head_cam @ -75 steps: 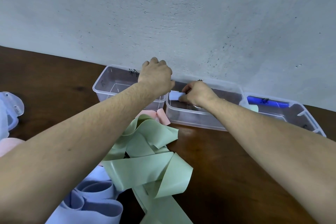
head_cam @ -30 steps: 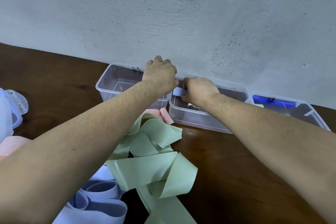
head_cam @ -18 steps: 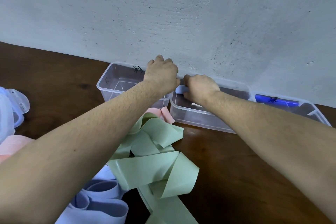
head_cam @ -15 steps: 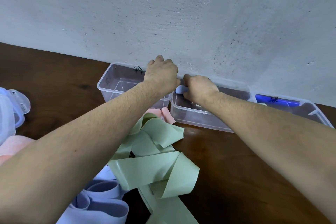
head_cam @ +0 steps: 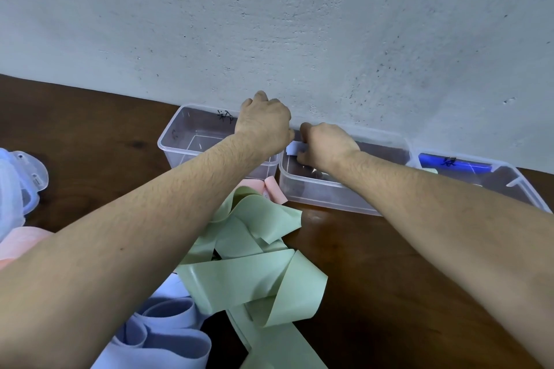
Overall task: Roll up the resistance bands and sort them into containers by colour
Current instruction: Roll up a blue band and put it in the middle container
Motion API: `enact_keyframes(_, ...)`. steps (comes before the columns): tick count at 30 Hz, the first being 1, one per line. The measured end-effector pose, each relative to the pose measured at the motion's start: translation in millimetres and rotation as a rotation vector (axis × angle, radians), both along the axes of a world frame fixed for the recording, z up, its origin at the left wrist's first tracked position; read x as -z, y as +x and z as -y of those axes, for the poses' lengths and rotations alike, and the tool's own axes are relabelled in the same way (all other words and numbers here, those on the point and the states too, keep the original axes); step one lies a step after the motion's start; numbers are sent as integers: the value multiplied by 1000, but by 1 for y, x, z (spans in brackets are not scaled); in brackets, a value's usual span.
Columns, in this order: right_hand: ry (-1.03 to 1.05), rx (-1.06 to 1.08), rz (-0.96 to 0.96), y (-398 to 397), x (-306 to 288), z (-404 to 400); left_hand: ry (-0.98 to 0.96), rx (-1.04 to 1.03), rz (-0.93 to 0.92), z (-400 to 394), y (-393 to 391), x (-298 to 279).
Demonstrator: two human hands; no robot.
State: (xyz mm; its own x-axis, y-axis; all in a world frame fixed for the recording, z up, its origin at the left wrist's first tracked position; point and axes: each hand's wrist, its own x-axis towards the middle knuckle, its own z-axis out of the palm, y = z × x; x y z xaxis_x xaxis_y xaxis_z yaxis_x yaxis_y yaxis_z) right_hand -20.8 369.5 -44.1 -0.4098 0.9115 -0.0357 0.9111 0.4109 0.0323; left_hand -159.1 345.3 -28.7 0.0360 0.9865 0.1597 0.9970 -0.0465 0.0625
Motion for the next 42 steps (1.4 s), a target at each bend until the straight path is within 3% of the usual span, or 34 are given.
enact_keyframes(15,19,-22,44,3,0,-4,-24,5,32,2,-4,-3)
enact_keyframes(27,-12,-2,-10,8,-2,-2,77,13,71,8,-6,-1)
enact_keyframes(42,155,-55,-295,37,-45,67,315,95,305,63,16,-15)
